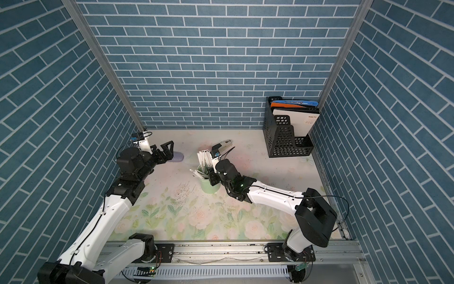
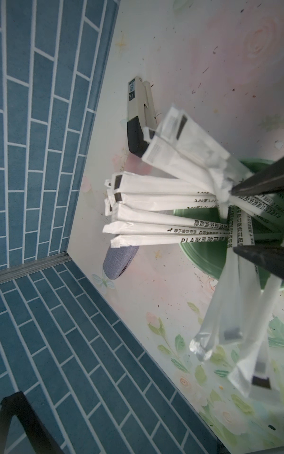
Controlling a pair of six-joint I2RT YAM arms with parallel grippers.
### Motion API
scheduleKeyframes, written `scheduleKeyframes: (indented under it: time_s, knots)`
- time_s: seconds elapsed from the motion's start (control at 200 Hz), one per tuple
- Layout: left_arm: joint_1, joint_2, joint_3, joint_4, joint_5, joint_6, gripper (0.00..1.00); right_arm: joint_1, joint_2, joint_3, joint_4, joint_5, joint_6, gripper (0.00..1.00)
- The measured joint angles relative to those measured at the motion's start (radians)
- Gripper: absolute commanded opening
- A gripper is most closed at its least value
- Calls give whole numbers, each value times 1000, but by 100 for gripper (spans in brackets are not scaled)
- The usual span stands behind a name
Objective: Take the straws out of the storage container
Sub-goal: Pick up the straw from the container.
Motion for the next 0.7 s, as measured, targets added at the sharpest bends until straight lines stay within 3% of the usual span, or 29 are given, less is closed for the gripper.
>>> scheduleKeyframes:
  time_s: [0.555, 0.7]
  knots:
    - [0, -6, 0, 0, 0, 0, 100, -32, 56, 30, -4, 7, 0, 32]
    - [0, -6, 0, 0, 1, 0, 100, -39, 63, 31, 5, 5, 0, 26]
